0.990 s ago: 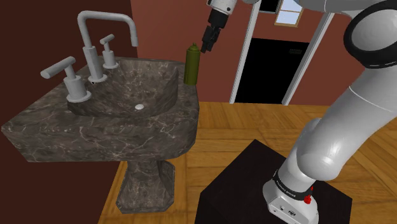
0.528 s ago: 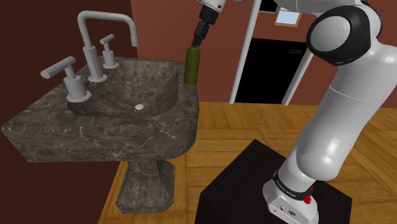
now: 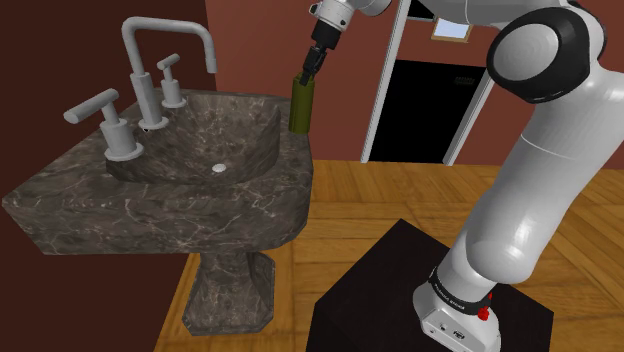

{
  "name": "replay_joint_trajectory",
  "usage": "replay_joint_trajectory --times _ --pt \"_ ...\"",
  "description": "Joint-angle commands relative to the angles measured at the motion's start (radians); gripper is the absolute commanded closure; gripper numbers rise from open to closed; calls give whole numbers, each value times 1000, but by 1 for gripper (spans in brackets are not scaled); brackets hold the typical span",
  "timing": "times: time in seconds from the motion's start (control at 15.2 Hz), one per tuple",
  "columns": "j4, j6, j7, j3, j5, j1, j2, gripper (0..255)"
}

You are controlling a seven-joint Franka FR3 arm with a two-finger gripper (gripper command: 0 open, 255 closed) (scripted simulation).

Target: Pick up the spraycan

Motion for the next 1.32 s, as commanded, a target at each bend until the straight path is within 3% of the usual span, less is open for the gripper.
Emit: replay_joint_trajectory --times 0.0,0.46,1.25 --pt "-1 1 0 0 0 0 0 255" --pt "-3 2 -2 -1 0 -1 0 255" --pt "231 -173 40 -10 16 -16 58 255"
